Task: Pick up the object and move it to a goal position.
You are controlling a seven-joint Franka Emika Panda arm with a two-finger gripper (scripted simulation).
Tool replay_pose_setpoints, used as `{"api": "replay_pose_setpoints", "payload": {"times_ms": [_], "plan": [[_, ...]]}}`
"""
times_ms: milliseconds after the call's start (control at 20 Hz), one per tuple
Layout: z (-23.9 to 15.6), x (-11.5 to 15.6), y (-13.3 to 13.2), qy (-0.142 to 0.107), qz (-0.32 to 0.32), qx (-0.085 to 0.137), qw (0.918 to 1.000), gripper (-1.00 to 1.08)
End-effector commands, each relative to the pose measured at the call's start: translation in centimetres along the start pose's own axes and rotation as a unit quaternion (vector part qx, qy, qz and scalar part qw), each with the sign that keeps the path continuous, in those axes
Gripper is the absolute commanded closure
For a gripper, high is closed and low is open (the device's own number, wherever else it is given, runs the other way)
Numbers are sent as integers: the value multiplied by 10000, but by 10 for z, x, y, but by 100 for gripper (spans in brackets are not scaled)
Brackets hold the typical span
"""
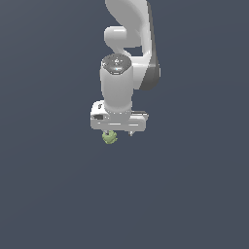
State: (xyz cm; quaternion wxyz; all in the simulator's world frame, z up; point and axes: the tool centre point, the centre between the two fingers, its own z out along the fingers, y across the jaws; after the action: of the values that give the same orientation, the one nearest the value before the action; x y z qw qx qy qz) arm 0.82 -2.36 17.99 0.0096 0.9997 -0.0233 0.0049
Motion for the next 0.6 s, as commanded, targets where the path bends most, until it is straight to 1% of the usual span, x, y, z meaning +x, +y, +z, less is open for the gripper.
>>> {"api": "replay_pose_setpoints", "payload": {"times_ms": [0,300,550], "plan": [[-2,0,4,2,34,-12,10000,-92],[1,-1,3,-2,-69,-6,10000,-92],[7,-5,8,-6,-304,-5,9995,-92]]}}
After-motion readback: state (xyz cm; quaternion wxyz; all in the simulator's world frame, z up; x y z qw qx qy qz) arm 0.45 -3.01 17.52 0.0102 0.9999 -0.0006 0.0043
